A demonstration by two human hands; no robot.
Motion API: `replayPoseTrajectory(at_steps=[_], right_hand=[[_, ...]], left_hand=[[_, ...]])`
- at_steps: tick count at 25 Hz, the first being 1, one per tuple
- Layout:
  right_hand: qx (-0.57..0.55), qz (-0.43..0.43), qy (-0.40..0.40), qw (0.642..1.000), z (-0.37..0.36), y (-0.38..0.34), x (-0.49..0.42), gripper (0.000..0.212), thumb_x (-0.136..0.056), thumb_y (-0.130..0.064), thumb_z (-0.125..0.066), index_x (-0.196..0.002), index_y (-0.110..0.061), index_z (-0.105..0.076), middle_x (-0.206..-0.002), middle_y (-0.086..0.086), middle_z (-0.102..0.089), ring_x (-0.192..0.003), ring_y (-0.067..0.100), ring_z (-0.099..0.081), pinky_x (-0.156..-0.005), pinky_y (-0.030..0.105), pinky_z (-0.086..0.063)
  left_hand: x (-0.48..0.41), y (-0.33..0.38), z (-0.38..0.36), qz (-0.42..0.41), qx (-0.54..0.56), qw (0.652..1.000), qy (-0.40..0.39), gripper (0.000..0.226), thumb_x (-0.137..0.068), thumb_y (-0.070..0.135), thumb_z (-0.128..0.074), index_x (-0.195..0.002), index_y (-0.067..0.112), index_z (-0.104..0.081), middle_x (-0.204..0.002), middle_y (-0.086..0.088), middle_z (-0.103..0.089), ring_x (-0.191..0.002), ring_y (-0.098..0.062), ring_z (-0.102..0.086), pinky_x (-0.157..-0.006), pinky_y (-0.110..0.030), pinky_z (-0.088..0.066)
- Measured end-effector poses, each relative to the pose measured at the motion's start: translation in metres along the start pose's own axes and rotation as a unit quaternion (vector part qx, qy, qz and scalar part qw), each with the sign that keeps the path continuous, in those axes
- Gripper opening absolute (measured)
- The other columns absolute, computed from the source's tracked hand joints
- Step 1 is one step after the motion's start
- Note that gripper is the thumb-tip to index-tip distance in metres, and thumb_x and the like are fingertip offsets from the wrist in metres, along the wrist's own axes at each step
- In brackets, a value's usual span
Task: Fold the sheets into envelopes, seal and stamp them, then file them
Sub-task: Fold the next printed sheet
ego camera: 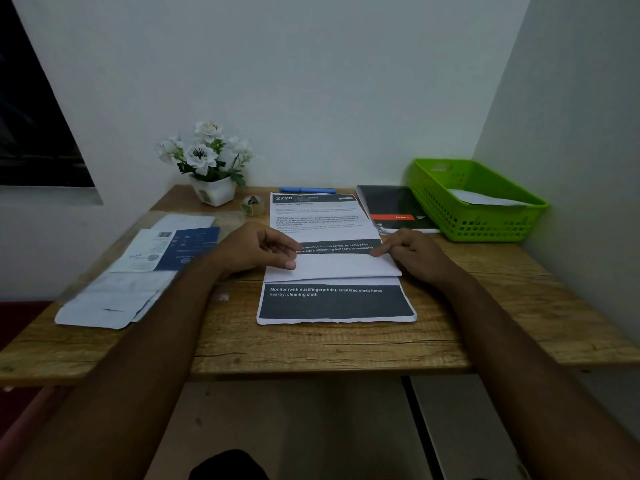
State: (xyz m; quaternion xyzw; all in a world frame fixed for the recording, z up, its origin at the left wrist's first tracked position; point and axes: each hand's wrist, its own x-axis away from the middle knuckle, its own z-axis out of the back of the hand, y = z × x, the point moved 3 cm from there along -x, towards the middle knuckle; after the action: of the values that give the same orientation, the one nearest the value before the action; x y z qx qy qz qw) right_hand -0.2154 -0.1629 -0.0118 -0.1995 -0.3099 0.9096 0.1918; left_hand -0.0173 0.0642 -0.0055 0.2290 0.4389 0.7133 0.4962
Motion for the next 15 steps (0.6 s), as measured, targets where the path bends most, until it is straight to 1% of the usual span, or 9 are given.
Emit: replayPoseTrajectory(at_steps=[2,3,4,6,7,9,11,15], right_hand=[[-0.001,-0.005,-0.011,1.000,0.0007,-0.0035,0.0026,0.020,-0.080,-0.041,-0.053,-0.073,-0.050,-0.070,-0.097,-0.008,-0.062,-0.097,0.015,-0.058,-0.088,0.044,-0.047],[0.002,-0.008,-0.015,1.000,0.0010,-0.0030,0.0031,0.015,-0.074,-0.055,-0.057,-0.072,-0.050,-0.071,-0.095,-0.009,-0.063,-0.095,0.014,-0.058,-0.088,0.046,-0.048],[0.007,-0.012,-0.020,1.000,0.0016,-0.0012,0.0036,0.020,-0.067,-0.067,-0.063,-0.074,-0.051,-0.072,-0.095,-0.010,-0.063,-0.094,0.012,-0.059,-0.087,0.047,-0.049],[0.009,-0.026,-0.038,0.999,0.0021,0.0034,0.0045,0.047,-0.046,-0.083,-0.070,-0.083,-0.054,-0.071,-0.100,-0.015,-0.062,-0.097,0.008,-0.058,-0.088,0.040,-0.050],[0.012,-0.029,-0.044,0.999,0.0020,0.0049,0.0046,0.058,-0.037,-0.086,-0.070,-0.087,-0.056,-0.070,-0.103,-0.017,-0.060,-0.100,0.006,-0.057,-0.088,0.037,-0.049],[0.025,-0.025,-0.056,0.998,0.0009,0.0052,0.0053,0.067,-0.030,-0.089,-0.069,-0.090,-0.058,-0.067,-0.106,-0.020,-0.056,-0.101,0.004,-0.054,-0.085,0.032,-0.047],[0.024,-0.021,-0.062,0.998,0.0006,0.0040,0.0065,0.069,-0.030,-0.089,-0.069,-0.091,-0.058,-0.065,-0.108,-0.021,-0.055,-0.102,0.001,-0.052,-0.083,0.030,-0.045],[0.042,-0.013,-0.078,0.996,0.0015,0.0016,0.0061,0.073,-0.036,-0.085,-0.070,-0.103,-0.055,-0.062,-0.113,-0.015,-0.053,-0.105,0.006,-0.051,-0.089,0.032,-0.044]], left_hand=[[-0.0005,0.0002,0.0012,-0.004,-0.047,0.998,0.034,0.038,-0.064,0.014,-0.084,-0.100,0.023,-0.072,-0.097,0.008,-0.071,-0.078,0.008,-0.062,-0.068,-0.005,-0.045],[-0.0007,-0.0002,0.0022,-0.004,-0.062,0.997,0.045,0.039,-0.063,0.016,-0.086,-0.098,0.027,-0.072,-0.097,0.013,-0.070,-0.078,0.012,-0.060,-0.064,-0.002,-0.043],[-0.0011,-0.0007,0.0029,-0.004,-0.071,0.996,0.049,0.040,-0.061,0.018,-0.087,-0.096,0.030,-0.072,-0.096,0.015,-0.068,-0.079,0.015,-0.059,-0.062,-0.001,-0.042],[-0.0015,-0.0023,0.0029,0.002,-0.091,0.995,0.044,0.041,-0.058,0.025,-0.088,-0.094,0.033,-0.071,-0.096,0.019,-0.065,-0.081,0.019,-0.056,-0.060,0.001,-0.040],[-0.0017,-0.0030,0.0027,0.007,-0.104,0.994,0.043,0.042,-0.056,0.029,-0.088,-0.094,0.035,-0.071,-0.097,0.022,-0.064,-0.082,0.021,-0.054,-0.059,0.001,-0.039],[-0.0023,-0.0037,0.0026,0.010,-0.118,0.992,0.043,0.044,-0.053,0.034,-0.089,-0.093,0.037,-0.070,-0.096,0.024,-0.062,-0.084,0.022,-0.053,-0.060,0.002,-0.039],[-0.0029,-0.0040,0.0017,0.002,-0.124,0.992,0.039,0.045,-0.052,0.034,-0.090,-0.092,0.038,-0.070,-0.096,0.023,-0.062,-0.084,0.021,-0.054,-0.061,0.001,-0.039],[-0.0038,-0.0035,-0.0016,-0.016,-0.132,0.991,0.027,0.050,-0.052,0.030,-0.091,-0.096,0.037,-0.068,-0.096,0.024,-0.061,-0.083,0.021,-0.053,-0.061,0.001,-0.040]])
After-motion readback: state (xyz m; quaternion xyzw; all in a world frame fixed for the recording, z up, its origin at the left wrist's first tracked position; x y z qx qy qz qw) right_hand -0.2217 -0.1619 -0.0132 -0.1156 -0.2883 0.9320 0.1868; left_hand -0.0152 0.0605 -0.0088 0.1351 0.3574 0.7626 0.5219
